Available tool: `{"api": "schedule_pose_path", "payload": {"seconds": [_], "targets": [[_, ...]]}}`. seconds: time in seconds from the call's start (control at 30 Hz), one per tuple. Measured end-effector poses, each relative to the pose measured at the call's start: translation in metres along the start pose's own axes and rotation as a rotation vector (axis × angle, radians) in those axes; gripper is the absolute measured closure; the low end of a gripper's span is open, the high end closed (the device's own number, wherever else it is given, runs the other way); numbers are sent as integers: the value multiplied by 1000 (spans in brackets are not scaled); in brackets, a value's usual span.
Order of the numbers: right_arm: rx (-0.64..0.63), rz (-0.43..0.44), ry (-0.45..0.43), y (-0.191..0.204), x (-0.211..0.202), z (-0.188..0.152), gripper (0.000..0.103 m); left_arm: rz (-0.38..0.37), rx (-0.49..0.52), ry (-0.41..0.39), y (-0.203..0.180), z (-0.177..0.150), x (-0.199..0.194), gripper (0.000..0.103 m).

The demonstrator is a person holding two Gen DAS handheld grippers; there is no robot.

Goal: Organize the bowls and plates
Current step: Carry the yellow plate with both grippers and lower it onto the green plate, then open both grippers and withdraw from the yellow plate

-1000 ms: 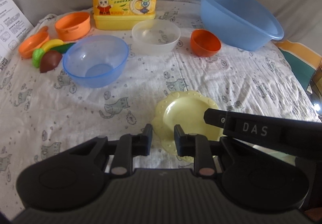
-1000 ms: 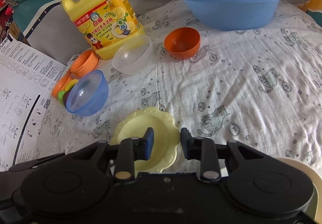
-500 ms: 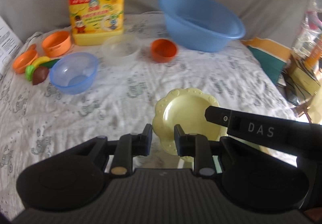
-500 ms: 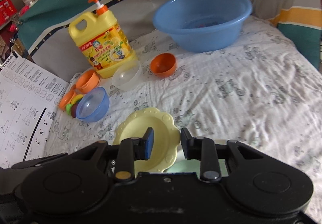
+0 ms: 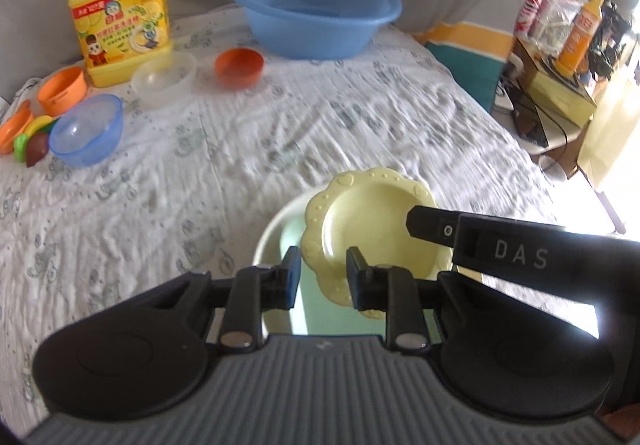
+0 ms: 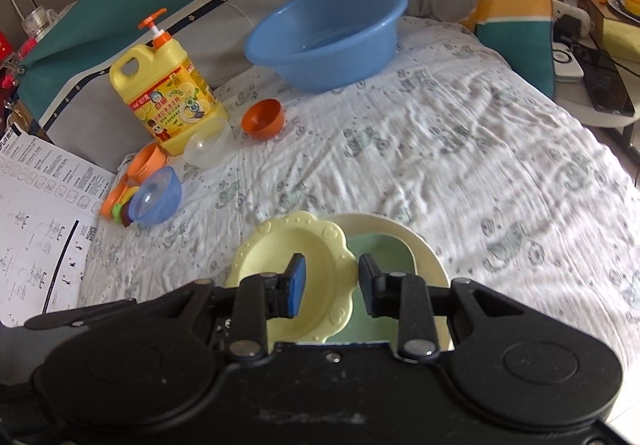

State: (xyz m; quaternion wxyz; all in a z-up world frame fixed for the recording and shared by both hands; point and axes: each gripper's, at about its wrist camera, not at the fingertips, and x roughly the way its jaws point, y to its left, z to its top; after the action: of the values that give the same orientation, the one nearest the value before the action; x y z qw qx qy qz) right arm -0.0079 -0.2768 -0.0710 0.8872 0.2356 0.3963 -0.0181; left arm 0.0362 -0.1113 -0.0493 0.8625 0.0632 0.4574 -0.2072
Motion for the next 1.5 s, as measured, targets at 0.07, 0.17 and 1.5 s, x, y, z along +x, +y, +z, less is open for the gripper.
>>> {"api": "schedule_pose_path", "payload": {"seconds": [0.07,0.17,1.5], "targets": [[9,-1,9,-4,-1,-6,74,1,7,12,-3,-4,1,80],[17,0,19,-8,-1,-11,74,2,14,28,-7,-7,3,79],[-12,-21,-39,-9,-3,-10,0,-10,24,15,-12,-9,9,0]]}}
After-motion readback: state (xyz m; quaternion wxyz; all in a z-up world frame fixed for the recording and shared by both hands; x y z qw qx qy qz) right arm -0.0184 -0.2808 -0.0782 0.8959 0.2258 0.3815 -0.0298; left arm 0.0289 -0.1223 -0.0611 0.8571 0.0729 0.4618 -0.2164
